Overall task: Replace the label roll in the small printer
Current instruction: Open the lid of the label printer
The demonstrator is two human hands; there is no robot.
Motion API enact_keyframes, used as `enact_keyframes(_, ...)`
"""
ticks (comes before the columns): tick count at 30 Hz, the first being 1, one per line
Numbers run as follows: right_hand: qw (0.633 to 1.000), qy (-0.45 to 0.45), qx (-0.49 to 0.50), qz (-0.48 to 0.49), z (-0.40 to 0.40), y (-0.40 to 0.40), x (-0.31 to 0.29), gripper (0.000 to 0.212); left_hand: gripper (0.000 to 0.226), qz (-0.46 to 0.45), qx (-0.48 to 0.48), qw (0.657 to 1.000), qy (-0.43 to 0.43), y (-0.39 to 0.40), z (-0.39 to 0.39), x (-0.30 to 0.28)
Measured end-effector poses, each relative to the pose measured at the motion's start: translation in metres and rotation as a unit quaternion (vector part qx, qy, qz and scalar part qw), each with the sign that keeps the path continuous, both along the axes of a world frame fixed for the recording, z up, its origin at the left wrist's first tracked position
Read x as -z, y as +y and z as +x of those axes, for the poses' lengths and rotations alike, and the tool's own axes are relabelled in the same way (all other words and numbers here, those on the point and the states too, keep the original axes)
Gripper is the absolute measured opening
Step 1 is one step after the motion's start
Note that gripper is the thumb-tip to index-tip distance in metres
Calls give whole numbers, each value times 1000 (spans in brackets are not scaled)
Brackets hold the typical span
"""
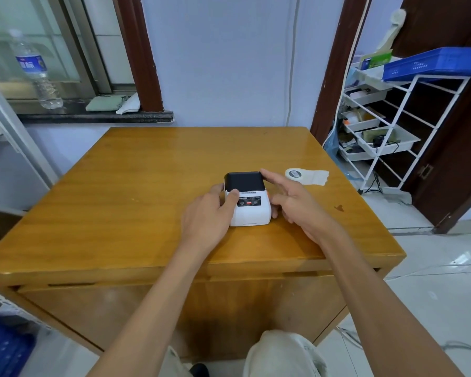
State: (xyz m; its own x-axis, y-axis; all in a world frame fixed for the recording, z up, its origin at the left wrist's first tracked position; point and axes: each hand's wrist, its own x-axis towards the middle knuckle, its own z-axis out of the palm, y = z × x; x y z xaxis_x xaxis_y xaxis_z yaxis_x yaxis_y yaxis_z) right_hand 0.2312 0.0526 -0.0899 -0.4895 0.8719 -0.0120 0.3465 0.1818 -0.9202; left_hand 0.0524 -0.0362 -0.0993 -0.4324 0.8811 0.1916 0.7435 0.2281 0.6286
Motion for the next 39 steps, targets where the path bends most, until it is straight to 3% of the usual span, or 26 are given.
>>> enact_keyframes(16,1000,6,-29,-3,2,5,0,73,40,20,29,999,-37,1,-3,1)
enact_keyframes(26,997,-27,-29,67,0,1,5,63,43,30,39,994,-99,1,-5,1)
enact_keyframes(32,995,-53,-35,81,1,-5,-2,66,47,28,40,995,-91,-2,-2,0)
enact_keyframes(39,999,30,3,42,2,-10,2,58,46,21,38,998,-54,-3,1,-3)
